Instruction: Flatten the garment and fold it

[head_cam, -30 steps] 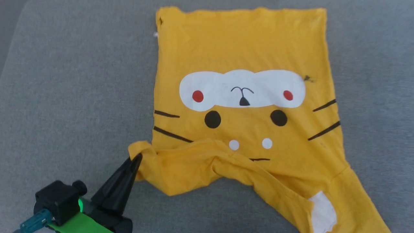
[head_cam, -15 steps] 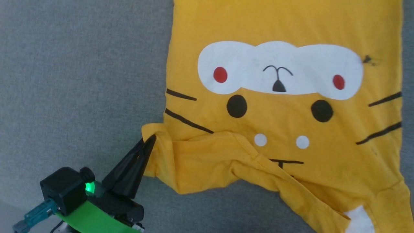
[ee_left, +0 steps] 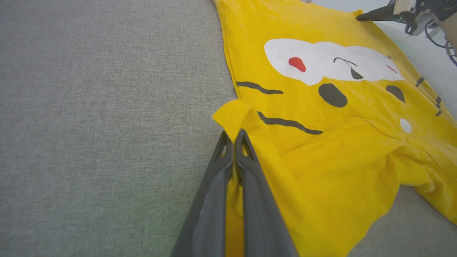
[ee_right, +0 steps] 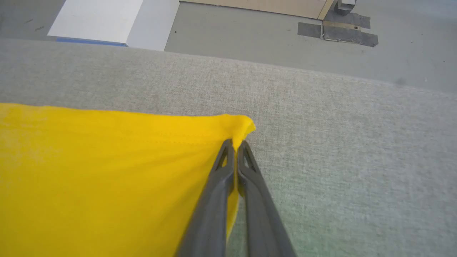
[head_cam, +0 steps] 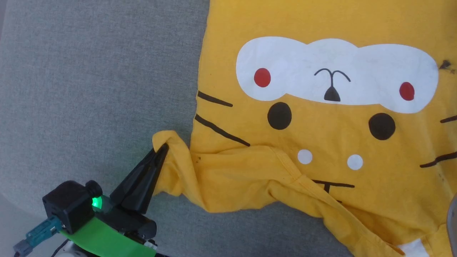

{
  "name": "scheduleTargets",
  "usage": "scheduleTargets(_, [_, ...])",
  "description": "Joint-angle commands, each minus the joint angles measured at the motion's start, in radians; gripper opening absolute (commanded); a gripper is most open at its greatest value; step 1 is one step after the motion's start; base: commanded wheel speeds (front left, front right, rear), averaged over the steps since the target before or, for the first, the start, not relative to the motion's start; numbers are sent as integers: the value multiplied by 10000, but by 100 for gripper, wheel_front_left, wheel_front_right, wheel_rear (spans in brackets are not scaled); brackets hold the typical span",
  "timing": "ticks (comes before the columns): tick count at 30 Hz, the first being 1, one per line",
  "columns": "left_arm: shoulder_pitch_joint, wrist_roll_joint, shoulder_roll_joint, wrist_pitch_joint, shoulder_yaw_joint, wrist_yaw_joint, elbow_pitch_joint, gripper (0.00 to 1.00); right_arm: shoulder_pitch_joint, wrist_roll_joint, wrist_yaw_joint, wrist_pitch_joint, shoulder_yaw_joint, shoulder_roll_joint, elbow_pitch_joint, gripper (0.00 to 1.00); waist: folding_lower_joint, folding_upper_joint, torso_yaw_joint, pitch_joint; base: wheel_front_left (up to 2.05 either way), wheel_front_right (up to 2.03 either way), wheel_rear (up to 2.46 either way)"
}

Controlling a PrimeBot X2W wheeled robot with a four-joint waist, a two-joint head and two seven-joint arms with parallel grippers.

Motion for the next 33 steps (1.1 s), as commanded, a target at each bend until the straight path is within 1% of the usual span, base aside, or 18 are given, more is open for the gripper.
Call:
scheduleTargets(1, [-113,147,6,-106,50,30,10,0,236,66,-17,-229,-53,-74,74,0,-1,0,-263,-306,0,0,0])
scheduleTargets(5, [8,180,78,-104,120,156,-18,0,653,471,-17,-859,-103,-306,65,0,-1,0,-702,-1029,0,0,0])
scheduleTargets(9, [230,184,222,14,216,358,-76,0,1648,1110,-17,-1362,-379,-594,-199,0,-1,0,-1239,-1991,0,0,0])
scheduleTargets(13, [522,142,374,220,240,550,-140,0,3219,1841,-17,-1616,-990,-807,-851,0,-1,0,-1807,-2946,0,0,0])
scheduleTargets(17, [835,88,459,391,205,729,-167,0,5307,2551,-17,-1669,-1863,-854,-1821,0,-1,0,-2366,-3682,0,0,0])
scheduleTargets(19, [945,58,453,459,122,755,-169,0,6513,2854,-17,-1765,-2392,-588,-2345,0,-1,0,-2603,-3954,0,0,0])
scheduleTargets(22, [1048,40,375,549,-66,779,-140,0,8536,3228,-17,-1993,-3220,350,-3153,0,-1,0,-2923,-4270,0,0,0])
scheduleTargets(24, [1113,8,300,557,-163,787,-78,0,9847,3352,-17,-2198,-3505,961,-3556,0,-1,0,-3110,-4420,0,0,0])
scheduleTargets(26, [1202,-26,239,549,-219,828,-25,0,11090,3552,-17,-2445,-3629,1367,-3803,0,-1,0,-3290,-4555,0,0,0])
scheduleTargets(29, [1324,-2,267,593,-275,891,90,0,12242,4115,-17,-2786,-3602,1550,-3531,0,-1,0,-3535,-4725,0,0,0])
scheduleTargets(31, [1384,-8,270,631,-330,907,164,0,12705,4691,-17,-3177,-3354,1560,-2903,0,-1,0,-3700,-4833,0,0,0])
scheduleTargets(33, [1400,-44,231,674,-419,876,223,0,12924,4908,-17,-3711,-3058,1562,-2342,0,-1,0,-3818,-4933,0,0,0])
